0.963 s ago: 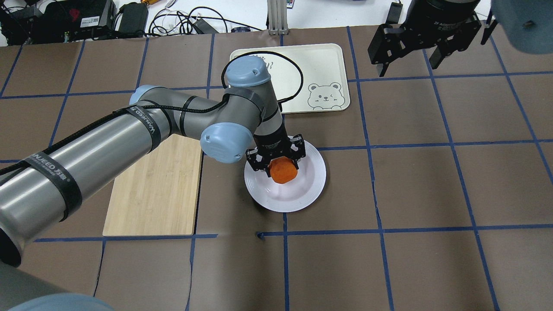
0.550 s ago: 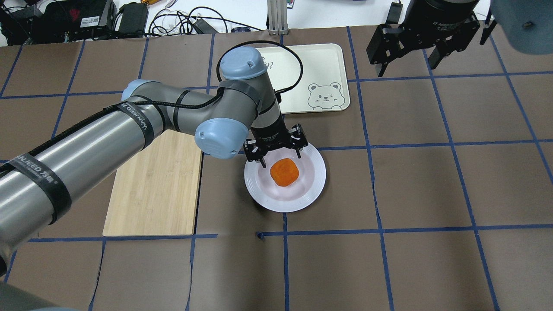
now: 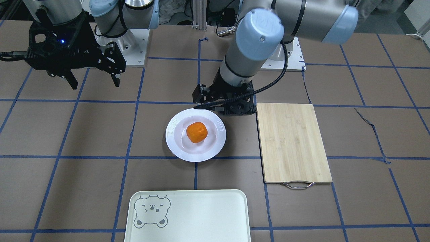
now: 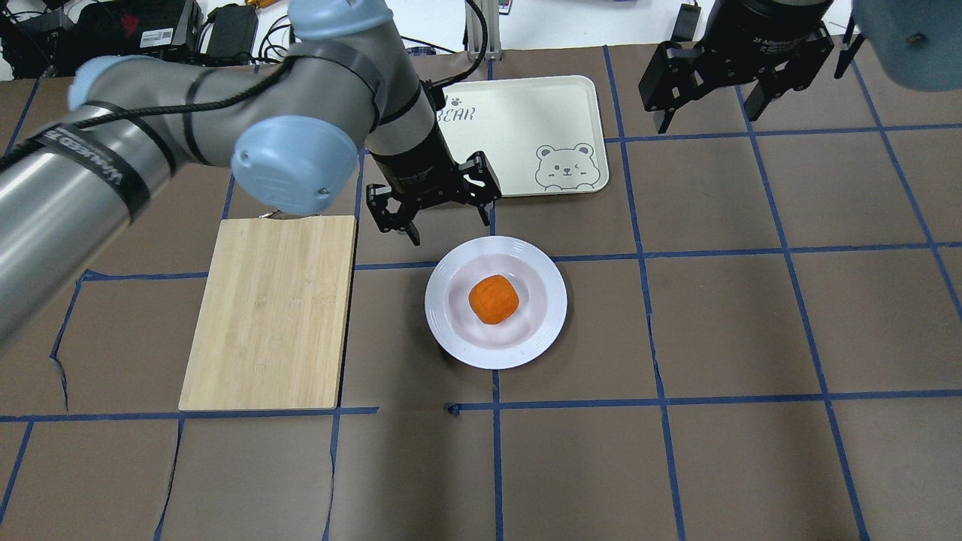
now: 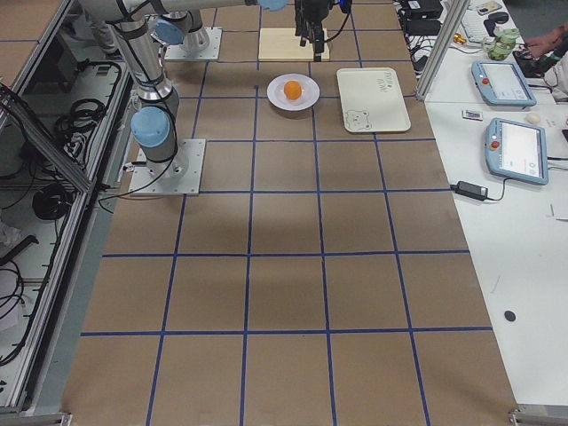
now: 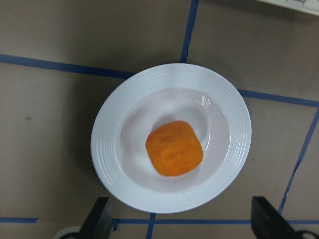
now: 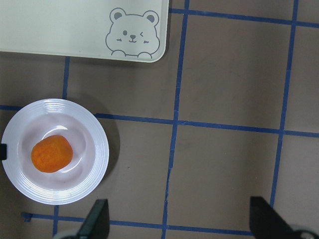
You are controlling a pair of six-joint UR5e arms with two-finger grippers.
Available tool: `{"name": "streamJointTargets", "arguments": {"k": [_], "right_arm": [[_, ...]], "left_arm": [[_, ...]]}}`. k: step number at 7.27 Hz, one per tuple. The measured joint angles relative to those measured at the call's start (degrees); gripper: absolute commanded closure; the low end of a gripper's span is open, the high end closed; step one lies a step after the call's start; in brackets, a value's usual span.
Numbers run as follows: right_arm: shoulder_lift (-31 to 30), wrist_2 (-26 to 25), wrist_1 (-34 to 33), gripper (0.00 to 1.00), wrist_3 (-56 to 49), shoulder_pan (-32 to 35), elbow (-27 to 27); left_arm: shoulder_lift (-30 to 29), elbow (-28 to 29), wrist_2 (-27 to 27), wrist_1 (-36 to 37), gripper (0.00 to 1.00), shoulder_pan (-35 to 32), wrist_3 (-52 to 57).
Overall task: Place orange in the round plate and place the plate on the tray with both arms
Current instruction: 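Raise the left gripper back to rest while the right gripper reaches toward the plate, then grip the rim of the white plate nearest the right gripper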
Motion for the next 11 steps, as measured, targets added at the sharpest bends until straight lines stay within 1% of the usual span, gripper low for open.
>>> {"name": "streamJointTargets", "arguments": {"k": [1, 2, 3, 4, 5, 6, 7, 8, 9, 10, 11], "right_arm": [[0.6, 1.6, -0.3, 0.0, 0.0, -0.3, 0.2], [2.5, 4.5, -2.1, 0.0, 0.1, -0.6, 1.2], [4.8, 7.5, -6.0, 0.0, 0.2, -0.8, 3.3], [6.1, 9.6, -9.8, 0.0, 0.4, -0.9, 6.7], [6.8, 12.4, -14.8, 0.0, 1.0, -0.9, 12.1], [7.1, 16.4, -21.6, 0.0, 1.9, -0.9, 18.6], [7.6, 19.4, -29.6, 0.0, 3.7, -0.8, 24.8], [8.4, 21.7, -38.0, 0.0, 6.1, -0.7, 30.5], [9.7, 24.2, -44.8, 0.0, 7.8, -0.7, 34.9], [11.2, 26.2, -49.1, 0.0, 8.8, -0.7, 37.6], [12.8, 27.1, -51.8, 0.0, 9.5, -0.7, 39.0]], "left_arm": [[2.7, 2.3, 0.8, -5.3, 0.0, 0.3, 0.4], [5.1, 3.5, 1.2, -8.6, 0.0, 0.4, 0.6], [7.2, 3.9, 1.5, -10.0, 0.0, 0.4, 0.7], [8.6, 3.8, 3.5, -10.3, 0.0, 0.5, 1.3], [9.4, 3.8, 7.8, -9.7, 0.0, 0.7, 3.9], [9.9, 3.9, 11.8, -8.8, 0.0, 1.3, 7.9], [10.1, 4.0, 13.6, -7.9, 0.0, 3.2, 10.7], [10.3, 4.2, 14.1, -7.4, 0.0, 5.7, 12.2], [10.4, 4.4, 14.2, -7.2, 0.0, 7.8, 13.1], [10.6, 4.5, 14.3, -7.1, 0.0, 9.4, 14.6], [10.7, 4.4, 13.8, -7.2, 0.0, 10.6, 16.9]]}}
